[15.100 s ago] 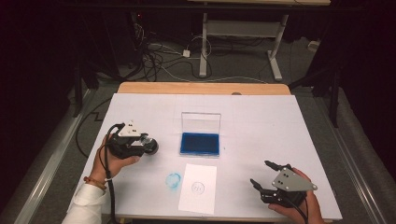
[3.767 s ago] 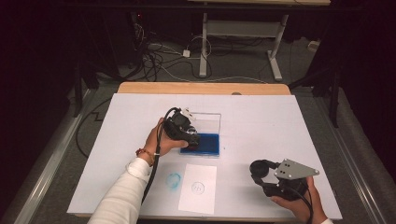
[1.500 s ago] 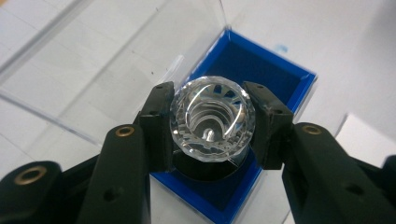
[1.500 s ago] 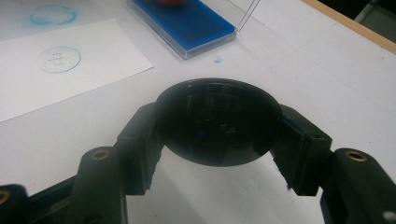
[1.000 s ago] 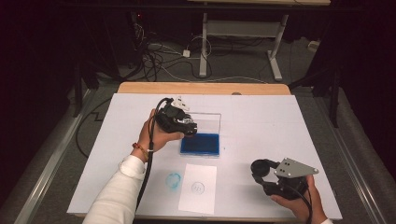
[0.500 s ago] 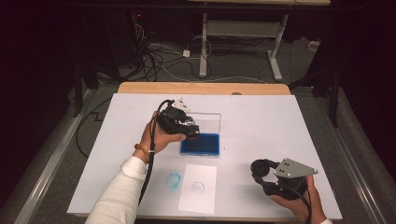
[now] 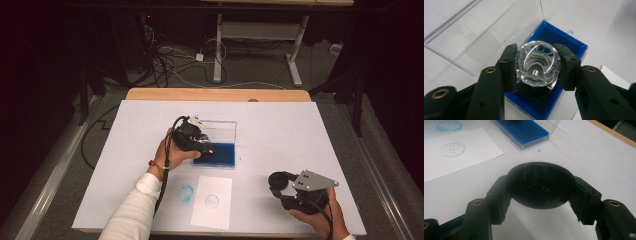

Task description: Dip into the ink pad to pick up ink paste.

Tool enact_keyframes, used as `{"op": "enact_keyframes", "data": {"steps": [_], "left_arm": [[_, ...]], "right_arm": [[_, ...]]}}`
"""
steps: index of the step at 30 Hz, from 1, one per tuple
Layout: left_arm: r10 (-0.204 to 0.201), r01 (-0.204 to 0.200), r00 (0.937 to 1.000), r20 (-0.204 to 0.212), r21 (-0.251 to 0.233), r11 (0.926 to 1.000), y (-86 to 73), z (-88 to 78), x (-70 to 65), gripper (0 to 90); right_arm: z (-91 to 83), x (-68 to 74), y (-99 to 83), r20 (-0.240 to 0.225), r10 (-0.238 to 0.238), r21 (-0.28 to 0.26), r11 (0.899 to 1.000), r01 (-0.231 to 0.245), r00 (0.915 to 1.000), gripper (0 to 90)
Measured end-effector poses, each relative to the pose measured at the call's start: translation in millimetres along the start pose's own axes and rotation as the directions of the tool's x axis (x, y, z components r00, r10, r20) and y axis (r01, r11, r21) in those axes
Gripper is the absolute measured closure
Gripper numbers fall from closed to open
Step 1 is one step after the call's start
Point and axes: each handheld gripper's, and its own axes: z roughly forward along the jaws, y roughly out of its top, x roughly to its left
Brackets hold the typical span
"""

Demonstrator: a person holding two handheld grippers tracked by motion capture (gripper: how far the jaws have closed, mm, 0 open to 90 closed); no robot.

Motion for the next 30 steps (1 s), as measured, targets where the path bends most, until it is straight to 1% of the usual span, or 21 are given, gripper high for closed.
{"op": "enact_keyframes", "data": {"steps": [2,5,13,16,19,20,24,28,30], "left_arm": [[-0.009,0.009,1.0,0.004,0.001,1.0,-2.2,1.5,0.4,54.9],[-0.009,0.009,1.0,0.001,0.017,0.9998,-4.3,3.7,1.7,54.9],[-0.015,0.015,0.9998,0.014,0.006,0.9999,-5.2,4.5,1.5,54.8],[-0.027,0.027,0.9994,0.021,0.001,0.9996,-5.6,4.3,1.8,54.9],[-0.026,0.026,0.9993,0.026,0.002,0.9997,-6.4,4.0,2.9,54.9],[-0.037,0.037,0.9989,0.028,-0.005,0.9993,-6.9,4.5,3.0,54.9],[-0.022,0.022,0.9992,0.035,-0.001,0.9998,-7.5,6.3,1.2,54.7],[-0.039,0.038,0.998,0.05,0.006,0.9992,-8.1,5.4,1.7,54.7],[-0.038,0.037,0.9983,0.046,0.008,0.9993,-7.8,5.6,1.4,54.7]], "right_arm": [[0.3,0.2,0.1,-0.001,0.0,0.002,1.0,0.0,1.0,38.9],[1.2,0.8,0.0,-0.005,-0.001,0.005,1.0,0.001,1.0,38.9],[1.7,0.7,-0.2,-0.007,-0.001,0.009,1.0,0.001,1.0,38.9],[1.6,0.5,-0.2,-0.006,0.001,0.008,1.0,-0.001,1.0,38.9],[1.6,0.4,-0.4,-0.005,0.002,0.009,1.0,-0.002,1.0,38.9],[1.7,0.4,-0.4,-0.006,0.0,0.01,1.0,0.0,1.0,38.9],[1.7,1.0,-0.1,-0.006,-0.001,0.012,1.0,0.001,1.0,38.9],[1.5,0.5,-0.4,-0.005,-0.001,0.012,1.0,0.001,1.0,38.8],[2.0,0.6,-0.4,-0.005,0.002,0.013,1.0,-0.001,1.0,38.8]]}}
